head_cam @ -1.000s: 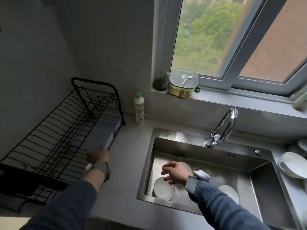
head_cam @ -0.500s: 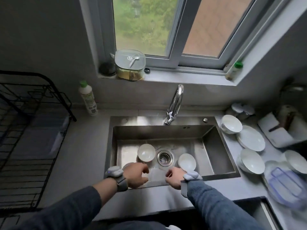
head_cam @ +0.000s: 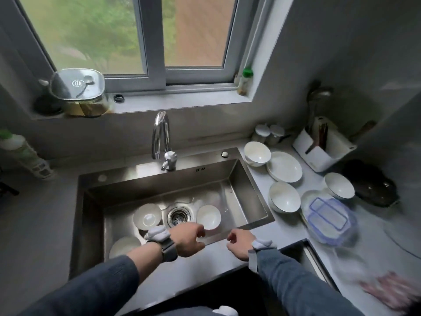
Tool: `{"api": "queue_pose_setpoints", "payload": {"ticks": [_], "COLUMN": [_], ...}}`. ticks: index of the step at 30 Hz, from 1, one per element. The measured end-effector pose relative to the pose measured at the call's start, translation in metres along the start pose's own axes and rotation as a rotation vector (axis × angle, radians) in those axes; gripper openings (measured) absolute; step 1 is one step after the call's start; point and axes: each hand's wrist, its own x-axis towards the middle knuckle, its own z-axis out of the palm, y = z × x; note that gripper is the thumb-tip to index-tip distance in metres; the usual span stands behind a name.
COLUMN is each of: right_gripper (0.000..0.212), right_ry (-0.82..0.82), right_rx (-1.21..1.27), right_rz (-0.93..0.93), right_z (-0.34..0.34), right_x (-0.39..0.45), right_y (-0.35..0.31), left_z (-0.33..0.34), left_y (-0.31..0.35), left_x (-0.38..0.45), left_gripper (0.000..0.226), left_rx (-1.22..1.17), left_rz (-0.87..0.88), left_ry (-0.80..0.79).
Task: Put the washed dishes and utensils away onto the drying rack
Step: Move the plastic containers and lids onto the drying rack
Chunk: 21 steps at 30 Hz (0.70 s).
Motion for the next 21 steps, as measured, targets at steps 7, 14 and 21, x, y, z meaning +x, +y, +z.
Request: {"api": "queue_pose_setpoints", "payload": {"ticks": [7,14,21], "right_gripper": [0.019,0.012,0.017], "right_ry": [0.153,0.311,0.392], "right_rx": [0.272,0.225,0.243], "right_rz": [-0.028,-0.086,-0.013], "right_z": [-0.064,-0.142,-0.174], "right_x": [0.015,0.025,0.037], "right_y": [0.117,0.211,0.278], "left_z": [0.027,0.050,0.059], "left_y": [0.125,0.206,0.252], "left_x": [0.073,0.120,0.148], "left_gripper": [0.038,0.039,0.037], "left_rx": [-0.091,-0.230,-0.207], "left_rz": [-0.048,-0.104,-0.109], "left_ry": [-0.011,-0.063,-0.088]}}
